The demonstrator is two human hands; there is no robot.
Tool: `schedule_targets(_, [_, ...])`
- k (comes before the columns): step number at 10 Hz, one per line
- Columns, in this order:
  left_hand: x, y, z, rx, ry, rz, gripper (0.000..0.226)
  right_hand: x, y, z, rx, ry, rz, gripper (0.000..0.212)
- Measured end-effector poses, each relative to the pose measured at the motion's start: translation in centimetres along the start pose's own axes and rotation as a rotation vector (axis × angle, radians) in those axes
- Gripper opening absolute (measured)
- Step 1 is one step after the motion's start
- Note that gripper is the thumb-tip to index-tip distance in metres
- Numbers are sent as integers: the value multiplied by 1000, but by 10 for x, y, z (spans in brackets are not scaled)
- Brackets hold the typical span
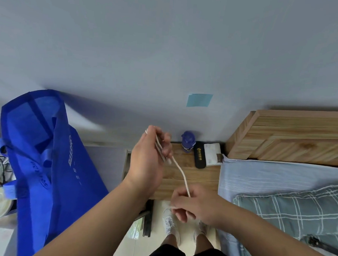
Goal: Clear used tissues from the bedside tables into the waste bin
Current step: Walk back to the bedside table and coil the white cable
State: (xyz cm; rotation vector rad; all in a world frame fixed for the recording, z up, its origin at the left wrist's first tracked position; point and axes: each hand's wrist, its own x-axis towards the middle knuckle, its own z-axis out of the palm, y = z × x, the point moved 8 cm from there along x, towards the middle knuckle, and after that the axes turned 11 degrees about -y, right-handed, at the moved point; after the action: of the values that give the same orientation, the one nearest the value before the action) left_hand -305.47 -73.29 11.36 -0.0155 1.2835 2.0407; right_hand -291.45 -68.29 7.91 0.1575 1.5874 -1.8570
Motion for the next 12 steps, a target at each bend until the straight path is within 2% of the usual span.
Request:
schedule_targets(1, [0,10,-12,671,-33,163,37,-10,-1,2,205,-24,-30,38])
schedule_targets(2, [-2,-3,-28,770,-13,85,33,-23,-10,-11,272,-35,-80,48])
schedule_targets(3, [-6,-14,-47,417,168,-69,25,-30,-11,-20,236,-37,-56,45])
schedule_targets(4, [-8,-13,-54,-244,325,-81,22,-30,2,-17,242,-24,10,49])
schedule_targets(5, [-4,8,-47,-108,237,13,24,-28,10,-4,206,-69,46,48])
schedule_targets(6, [-7,10,-16,1153,-186,51,20,-25,-4,-8,181,-51,-51,42])
schedule_targets(7, [-24,-32,-9,1753,-592,-18,25,-28,-11,-33,201,105,-115,41])
schedule_targets(8, [-28,-31,-22,1385,-525,-215,42,-34,3,-60,182,269,-61,39])
schedule_targets(9, [-28,-20,-22,1017,-465,-232,56,-35,19,-70,-5,315,72,27])
schedule_targets(10, [-30,-14,-11,1133,-466,-143,65,-33,15,-70,-115,430,38,22])
schedule_targets(11, [-34,-22,0,1130,-494,-233,60,-27,-4,-56,90,480,-224,34])
schedule_targets(12, [-38,-32,5,876,-541,-368,51,-17,-17,-42,121,434,-286,42])
